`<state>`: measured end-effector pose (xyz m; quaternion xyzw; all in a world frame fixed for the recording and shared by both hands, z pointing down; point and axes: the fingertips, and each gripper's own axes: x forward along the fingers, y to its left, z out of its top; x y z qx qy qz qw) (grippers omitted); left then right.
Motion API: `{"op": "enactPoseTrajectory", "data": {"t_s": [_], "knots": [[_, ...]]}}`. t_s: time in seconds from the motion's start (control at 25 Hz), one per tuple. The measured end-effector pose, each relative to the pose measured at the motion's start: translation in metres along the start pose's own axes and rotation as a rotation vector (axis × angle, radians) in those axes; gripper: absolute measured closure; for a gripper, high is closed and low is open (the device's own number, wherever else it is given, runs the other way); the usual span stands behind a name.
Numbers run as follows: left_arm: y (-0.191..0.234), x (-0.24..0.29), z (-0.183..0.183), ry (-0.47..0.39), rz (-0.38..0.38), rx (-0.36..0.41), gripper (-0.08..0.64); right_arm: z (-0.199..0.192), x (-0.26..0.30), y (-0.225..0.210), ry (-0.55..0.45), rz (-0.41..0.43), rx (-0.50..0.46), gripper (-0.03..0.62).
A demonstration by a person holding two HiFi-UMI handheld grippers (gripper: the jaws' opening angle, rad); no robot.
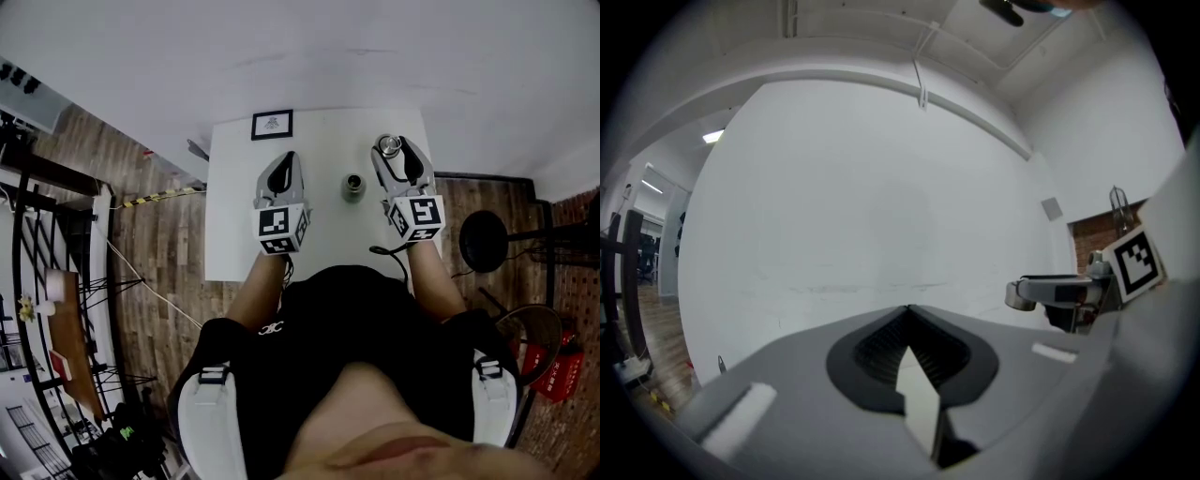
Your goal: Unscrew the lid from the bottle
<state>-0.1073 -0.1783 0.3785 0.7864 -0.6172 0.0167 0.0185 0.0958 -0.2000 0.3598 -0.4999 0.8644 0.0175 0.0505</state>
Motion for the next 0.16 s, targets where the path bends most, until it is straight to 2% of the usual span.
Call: {"op": "enactPoseTrajectory", "data": {"t_s": [0.16], "knots": [[-0.0015,0.0026,0.0010,-0.002,-0.006,0.007,0.506,-0.0009,0.0018,0.0041,-0.003,0.022,-0.011,0.337]]}}
